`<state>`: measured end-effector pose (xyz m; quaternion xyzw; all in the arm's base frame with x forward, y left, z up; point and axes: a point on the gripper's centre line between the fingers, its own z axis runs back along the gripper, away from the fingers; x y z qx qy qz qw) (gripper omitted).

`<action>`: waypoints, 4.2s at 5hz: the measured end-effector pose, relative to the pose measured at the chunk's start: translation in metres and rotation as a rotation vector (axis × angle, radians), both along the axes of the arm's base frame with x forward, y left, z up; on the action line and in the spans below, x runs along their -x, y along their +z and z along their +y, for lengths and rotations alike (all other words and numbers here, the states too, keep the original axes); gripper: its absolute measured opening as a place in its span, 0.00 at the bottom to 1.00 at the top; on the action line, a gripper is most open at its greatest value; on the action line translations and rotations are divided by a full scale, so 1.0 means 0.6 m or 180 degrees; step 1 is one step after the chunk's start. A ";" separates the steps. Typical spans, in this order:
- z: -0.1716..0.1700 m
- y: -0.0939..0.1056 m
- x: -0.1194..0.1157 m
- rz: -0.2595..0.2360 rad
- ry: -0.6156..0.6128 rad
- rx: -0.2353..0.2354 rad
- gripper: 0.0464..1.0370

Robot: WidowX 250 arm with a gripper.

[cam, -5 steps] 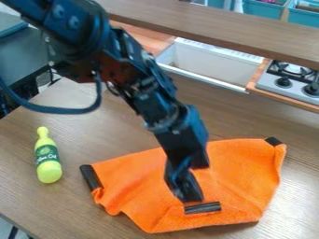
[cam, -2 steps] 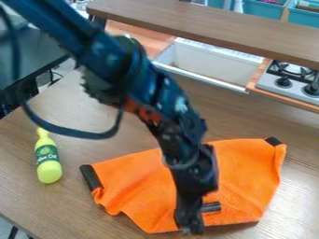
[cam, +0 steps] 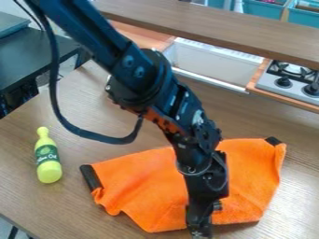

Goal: Unfold the cloth from top right to bottom left

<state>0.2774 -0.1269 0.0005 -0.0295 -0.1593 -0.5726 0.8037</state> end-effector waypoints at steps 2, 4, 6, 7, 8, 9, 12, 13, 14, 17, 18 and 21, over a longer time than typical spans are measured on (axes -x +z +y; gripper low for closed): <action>0.000 0.001 -0.015 -0.0081 0.0006 0.0105 0.65; 0.003 0.001 -0.015 -0.0072 -0.0068 0.0203 0.14; 0.012 0.013 -0.004 -0.0056 -0.0129 0.0276 0.03; 0.029 0.048 -0.015 -0.0211 -0.0015 0.0371 0.03; 0.062 0.064 -0.031 -0.0257 0.0195 0.0455 0.03; 0.091 0.076 -0.065 -0.0328 0.0355 0.0476 0.03; 0.209 0.058 -0.160 -0.0230 0.1073 0.0595 0.03; 0.233 0.048 -0.182 -0.0215 0.1189 0.0571 0.03; 0.249 0.043 -0.196 -0.0169 0.1260 0.0564 0.03; 0.322 0.020 -0.236 -0.0071 0.1834 0.0725 0.03; 0.338 0.018 -0.245 -0.0068 0.1900 0.0728 0.03; 0.352 0.036 -0.271 -0.0100 0.1886 0.0758 0.21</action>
